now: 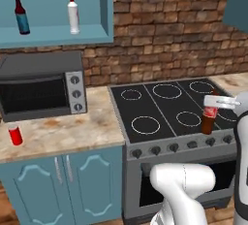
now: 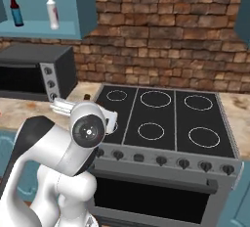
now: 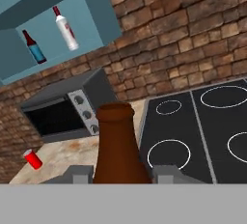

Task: Sort all alcoholic drinks to one cabinet, and non-alcoholic drinks to the other.

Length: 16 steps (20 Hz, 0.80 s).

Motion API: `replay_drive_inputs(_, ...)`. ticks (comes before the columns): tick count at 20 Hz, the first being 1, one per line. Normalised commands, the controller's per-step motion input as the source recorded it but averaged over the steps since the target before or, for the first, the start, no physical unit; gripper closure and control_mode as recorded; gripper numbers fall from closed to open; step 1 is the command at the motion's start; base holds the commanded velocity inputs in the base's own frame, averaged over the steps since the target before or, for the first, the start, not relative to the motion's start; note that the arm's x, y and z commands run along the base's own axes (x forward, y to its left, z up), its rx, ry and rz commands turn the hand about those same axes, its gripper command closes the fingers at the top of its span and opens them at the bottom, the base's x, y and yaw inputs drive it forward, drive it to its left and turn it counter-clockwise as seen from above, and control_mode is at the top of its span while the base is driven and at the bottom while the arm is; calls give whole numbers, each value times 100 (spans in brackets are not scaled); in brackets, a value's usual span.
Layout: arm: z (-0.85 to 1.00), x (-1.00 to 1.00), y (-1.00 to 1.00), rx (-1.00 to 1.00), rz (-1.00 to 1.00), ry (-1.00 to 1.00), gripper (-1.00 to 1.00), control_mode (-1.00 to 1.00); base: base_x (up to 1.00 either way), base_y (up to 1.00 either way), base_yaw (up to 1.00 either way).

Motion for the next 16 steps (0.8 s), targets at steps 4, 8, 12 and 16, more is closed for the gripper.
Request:
replay_drive_inputs(4, 0, 0, 0, 0, 0, 0, 100, 100, 25, -84, 0)
replay_drive_inputs(8, 0, 0, 0, 0, 0, 0, 100, 100, 26, -79, -1)
replay_drive_inputs(12, 0, 0, 0, 0, 0, 0, 100, 100, 28, -82, -1)
replay_drive_inputs(16, 0, 0, 0, 0, 0, 0, 100, 100, 23, -84, -4)
